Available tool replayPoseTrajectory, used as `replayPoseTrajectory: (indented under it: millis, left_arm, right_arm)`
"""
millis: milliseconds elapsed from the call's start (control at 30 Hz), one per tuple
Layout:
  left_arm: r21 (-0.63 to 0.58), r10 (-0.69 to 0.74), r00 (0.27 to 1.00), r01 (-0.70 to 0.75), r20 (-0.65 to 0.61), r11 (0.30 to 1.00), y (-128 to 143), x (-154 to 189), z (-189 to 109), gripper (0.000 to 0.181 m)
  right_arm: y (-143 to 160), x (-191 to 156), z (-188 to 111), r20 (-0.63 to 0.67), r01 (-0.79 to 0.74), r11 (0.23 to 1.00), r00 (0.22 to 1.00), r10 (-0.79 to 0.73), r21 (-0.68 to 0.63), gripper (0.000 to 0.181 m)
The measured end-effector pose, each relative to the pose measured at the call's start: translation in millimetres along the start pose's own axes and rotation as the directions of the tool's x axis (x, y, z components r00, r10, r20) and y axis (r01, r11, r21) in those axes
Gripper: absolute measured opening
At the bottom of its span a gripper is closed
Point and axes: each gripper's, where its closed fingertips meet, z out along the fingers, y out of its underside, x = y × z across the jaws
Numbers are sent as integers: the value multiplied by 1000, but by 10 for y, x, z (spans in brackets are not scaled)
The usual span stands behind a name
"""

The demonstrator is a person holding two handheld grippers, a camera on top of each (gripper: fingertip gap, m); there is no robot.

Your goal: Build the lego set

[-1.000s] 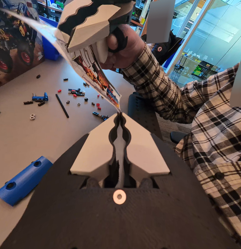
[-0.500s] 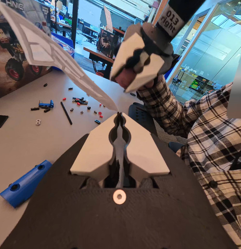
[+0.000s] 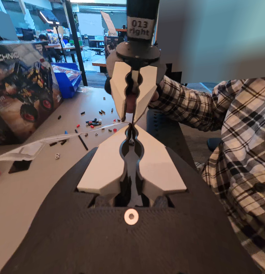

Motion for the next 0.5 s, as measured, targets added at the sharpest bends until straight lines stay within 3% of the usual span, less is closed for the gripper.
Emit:
replayPoseTrajectory:
  millis: [500]
  left_arm:
    - [-21,300,954,-300,-13,954,-43,240,19,0]
  right_arm:
    - [-65,-298,-75,225,-83,991,973,57,108,2]
